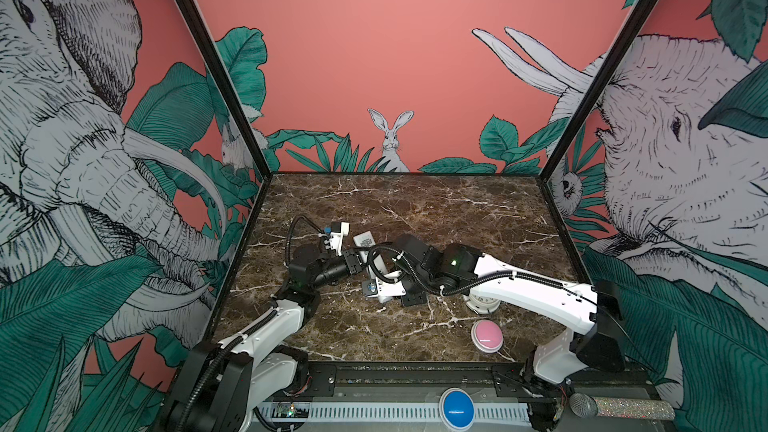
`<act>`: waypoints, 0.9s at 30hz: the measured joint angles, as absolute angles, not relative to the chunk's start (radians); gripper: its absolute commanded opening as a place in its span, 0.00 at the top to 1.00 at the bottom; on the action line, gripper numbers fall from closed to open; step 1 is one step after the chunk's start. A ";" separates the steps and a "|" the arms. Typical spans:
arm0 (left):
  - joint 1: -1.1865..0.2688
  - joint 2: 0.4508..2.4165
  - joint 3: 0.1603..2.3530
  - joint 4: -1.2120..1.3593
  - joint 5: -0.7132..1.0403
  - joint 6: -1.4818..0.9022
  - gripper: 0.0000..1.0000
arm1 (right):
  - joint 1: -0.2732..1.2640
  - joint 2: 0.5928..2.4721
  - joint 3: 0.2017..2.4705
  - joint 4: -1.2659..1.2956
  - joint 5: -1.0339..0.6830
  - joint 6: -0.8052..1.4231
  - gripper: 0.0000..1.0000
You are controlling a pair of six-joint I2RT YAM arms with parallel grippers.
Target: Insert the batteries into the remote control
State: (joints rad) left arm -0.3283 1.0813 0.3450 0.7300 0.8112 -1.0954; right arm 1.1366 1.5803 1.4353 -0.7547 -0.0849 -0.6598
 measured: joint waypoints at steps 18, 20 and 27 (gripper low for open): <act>-0.328 1.072 0.345 0.723 0.803 -1.095 1.00 | 1.139 1.583 1.435 -0.741 -0.067 -0.662 0.84; -0.328 1.072 0.345 0.723 0.802 -1.092 1.00 | 1.139 1.589 1.435 -0.738 -0.063 -0.662 0.84; -0.322 1.072 0.345 0.698 0.790 -1.072 1.00 | 1.139 1.608 1.435 -0.725 -0.055 -0.662 0.85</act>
